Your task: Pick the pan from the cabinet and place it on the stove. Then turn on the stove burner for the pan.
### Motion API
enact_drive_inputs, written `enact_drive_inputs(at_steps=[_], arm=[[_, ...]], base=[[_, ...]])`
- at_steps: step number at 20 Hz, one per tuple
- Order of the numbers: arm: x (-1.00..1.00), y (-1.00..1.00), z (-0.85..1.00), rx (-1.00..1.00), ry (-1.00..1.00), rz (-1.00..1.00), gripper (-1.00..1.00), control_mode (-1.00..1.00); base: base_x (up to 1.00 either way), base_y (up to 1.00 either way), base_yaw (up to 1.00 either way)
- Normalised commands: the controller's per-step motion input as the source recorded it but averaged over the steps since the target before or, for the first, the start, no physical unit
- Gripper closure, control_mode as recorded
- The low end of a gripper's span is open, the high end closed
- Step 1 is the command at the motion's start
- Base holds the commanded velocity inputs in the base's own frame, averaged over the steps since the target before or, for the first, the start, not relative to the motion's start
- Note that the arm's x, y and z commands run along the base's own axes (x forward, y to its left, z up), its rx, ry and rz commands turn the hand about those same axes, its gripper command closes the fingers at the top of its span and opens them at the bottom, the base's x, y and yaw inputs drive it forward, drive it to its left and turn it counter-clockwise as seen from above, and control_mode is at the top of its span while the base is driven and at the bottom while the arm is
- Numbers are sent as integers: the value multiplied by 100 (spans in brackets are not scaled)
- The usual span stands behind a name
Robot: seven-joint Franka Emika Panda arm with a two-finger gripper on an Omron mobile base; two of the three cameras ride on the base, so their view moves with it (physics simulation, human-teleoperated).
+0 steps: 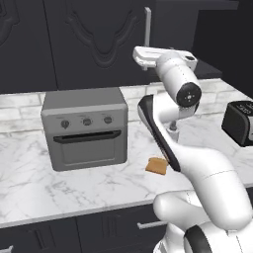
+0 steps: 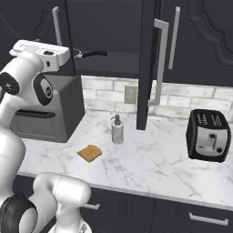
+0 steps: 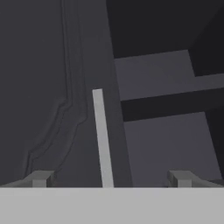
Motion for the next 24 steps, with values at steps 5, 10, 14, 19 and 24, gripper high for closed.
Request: enact_drive_inputs(at_steps=[5,10,14,19,24], arm=[[40,11,0,0,0,0,-100,-100],[39,11,0,0,0,0,-100,-100],[37,11,0,0,0,0,-100,-100],[32,11,0,0,0,0,-100,-100],[29,7,-1,0,0,1,-100,-100]], base=[[0,0,0],[0,0,0],[0,0,0],[0,0,0],[0,0,0]])
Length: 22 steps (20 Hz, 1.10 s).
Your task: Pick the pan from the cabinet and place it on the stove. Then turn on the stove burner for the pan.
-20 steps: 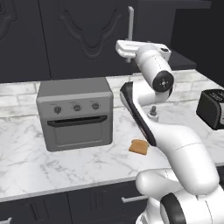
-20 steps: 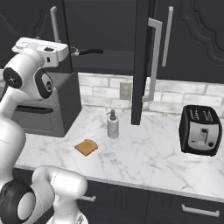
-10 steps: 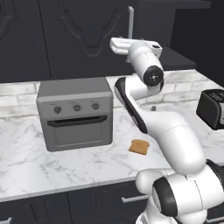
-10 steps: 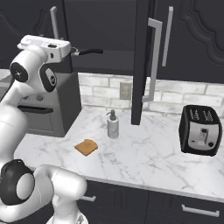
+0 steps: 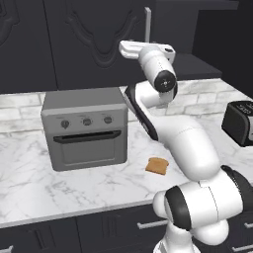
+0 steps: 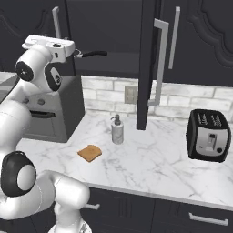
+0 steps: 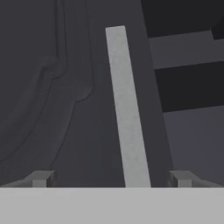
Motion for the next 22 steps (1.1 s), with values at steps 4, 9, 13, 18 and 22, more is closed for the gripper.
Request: enact_drive_inputs(at_steps=[4,9,13,18,22], arm=[[44,25,-13,0,0,3,100,-100],[38,22,-16,0,0,7,100,-100],[14,10,-1,0,0,2,100,-100],[6,0,-5,0,2,0,100,-100],[0,-18,-5,0,3,-3,100,-100]], base=[[0,0,0],[0,0,0],[0,0,0],[0,0,0],[0,0,0]])
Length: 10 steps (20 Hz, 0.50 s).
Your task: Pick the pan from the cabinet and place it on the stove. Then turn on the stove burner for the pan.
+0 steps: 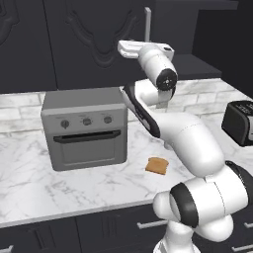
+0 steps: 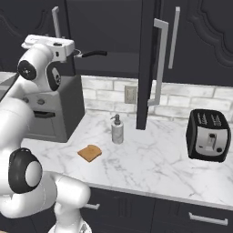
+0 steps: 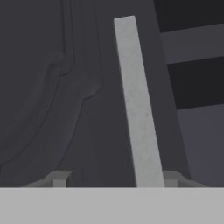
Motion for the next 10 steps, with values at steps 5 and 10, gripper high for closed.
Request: enact_drive_inputs(at_steps=[5,10], arm=[[0,-37,0,0,0,-3,100,-100],[0,-32,0,0,0,-4,100,-100]], base=[[0,0,0],[0,0,0]])
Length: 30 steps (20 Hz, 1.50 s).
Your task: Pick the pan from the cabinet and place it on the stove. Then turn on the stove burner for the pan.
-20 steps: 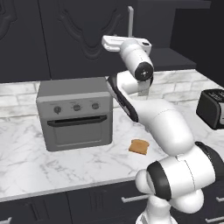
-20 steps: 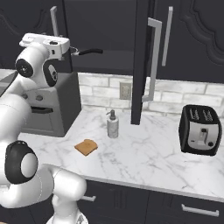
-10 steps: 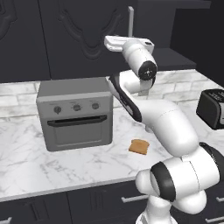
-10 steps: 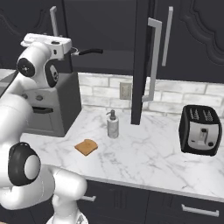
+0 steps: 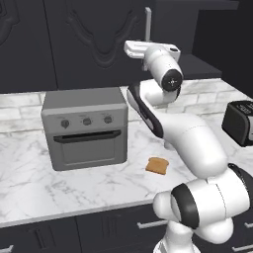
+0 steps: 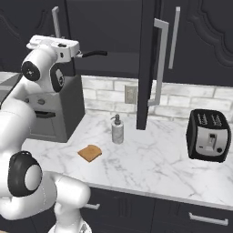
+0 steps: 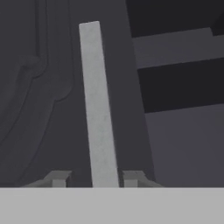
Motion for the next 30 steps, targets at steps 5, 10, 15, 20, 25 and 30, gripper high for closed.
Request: enact_drive_inputs(at_steps=[5,10,15,20,25,30], arm=[[0,-31,0,0,0,-8,100,-100],[0,-12,0,0,3,-8,100,-100],[-9,23,2,0,6,-3,100,-100],[-30,38,17,0,1,2,100,-100],[-58,33,13,0,0,5,100,-100],[-60,49,14,2,2,1,100,-100]], base=[[0,0,0],[0,0,0],[0,0,0],[0,0,0],[0,0,0],[0,0,0]])
